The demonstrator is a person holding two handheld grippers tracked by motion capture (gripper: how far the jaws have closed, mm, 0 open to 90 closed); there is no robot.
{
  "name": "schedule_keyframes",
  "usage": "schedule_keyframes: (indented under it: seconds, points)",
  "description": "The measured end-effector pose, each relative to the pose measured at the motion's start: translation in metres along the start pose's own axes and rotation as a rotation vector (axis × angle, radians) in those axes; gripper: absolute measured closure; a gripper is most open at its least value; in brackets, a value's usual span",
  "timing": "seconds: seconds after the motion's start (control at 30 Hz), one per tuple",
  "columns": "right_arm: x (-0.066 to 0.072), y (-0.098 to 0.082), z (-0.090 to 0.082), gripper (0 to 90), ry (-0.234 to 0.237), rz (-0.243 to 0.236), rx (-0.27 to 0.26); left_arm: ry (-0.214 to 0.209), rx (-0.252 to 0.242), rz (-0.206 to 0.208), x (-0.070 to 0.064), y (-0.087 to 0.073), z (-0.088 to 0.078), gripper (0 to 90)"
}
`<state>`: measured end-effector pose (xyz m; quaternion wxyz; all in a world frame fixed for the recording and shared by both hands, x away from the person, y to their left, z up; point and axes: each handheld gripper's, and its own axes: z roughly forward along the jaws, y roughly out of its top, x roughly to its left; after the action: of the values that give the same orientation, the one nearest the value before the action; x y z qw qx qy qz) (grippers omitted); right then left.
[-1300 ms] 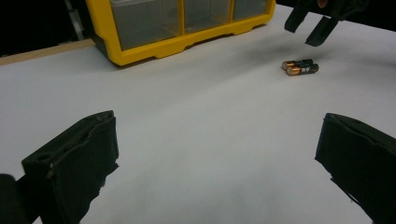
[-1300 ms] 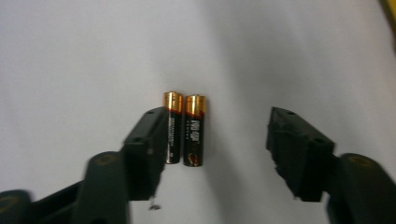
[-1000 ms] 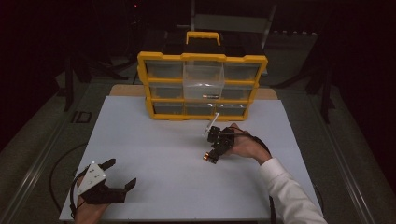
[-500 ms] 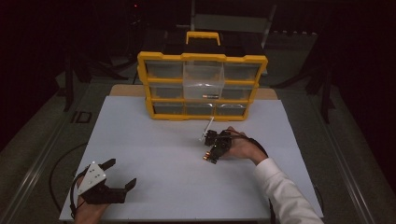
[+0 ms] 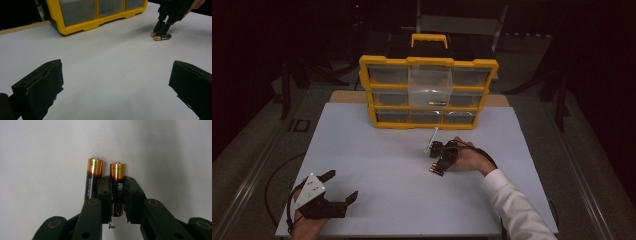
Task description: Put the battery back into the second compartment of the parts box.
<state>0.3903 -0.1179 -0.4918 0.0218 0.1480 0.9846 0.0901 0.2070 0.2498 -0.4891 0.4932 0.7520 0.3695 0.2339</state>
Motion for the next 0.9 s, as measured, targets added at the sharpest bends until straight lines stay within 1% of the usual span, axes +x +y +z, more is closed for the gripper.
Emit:
schedule_keyframes:
  seconds: [0.07,0.1,0.17,0.2,0.23,0.33,0.73,0.87,0.9]
  points:
    - [-0.001,-0.001,0.000,76.7,-0.002,-0.006,0.000,0.000,0.001,0.000,0.000,0.000,0.000,0.1]
    - [-0.002,-0.001,0.000,76.7,-0.005,0.004,0.000,0.000,0.001,0.000,0.000,0.000,0.000,0.1]
    - [-0.002,-0.002,-0.001,76.7,-0.006,0.009,-0.007,-0.001,0.002,0.001,0.000,0.000,0.000,0.1]
    - [-0.004,-0.002,-0.002,76.7,-0.007,-0.001,-0.012,-0.001,0.003,0.001,0.000,0.000,0.000,0.1]
    - [-0.003,-0.003,-0.003,76.6,-0.008,0.010,-0.014,-0.002,0.003,-0.001,0.000,0.000,0.001,0.1]
    - [-0.004,-0.003,-0.006,76.6,-0.009,0.012,-0.021,-0.001,0.004,0.002,0.000,0.000,0.001,0.1]
    - [-0.004,-0.001,-0.012,76.6,-0.013,0.001,-0.037,-0.002,0.001,0.002,0.000,0.000,0.000,0.1]
    - [-0.005,-0.001,-0.016,76.6,-0.014,0.003,-0.042,-0.002,0.001,0.000,0.000,0.000,0.000,0.1]
    - [-0.005,-0.001,-0.021,76.6,-0.010,-0.005,-0.054,-0.002,0.001,0.000,0.000,0.000,0.000,0.1]
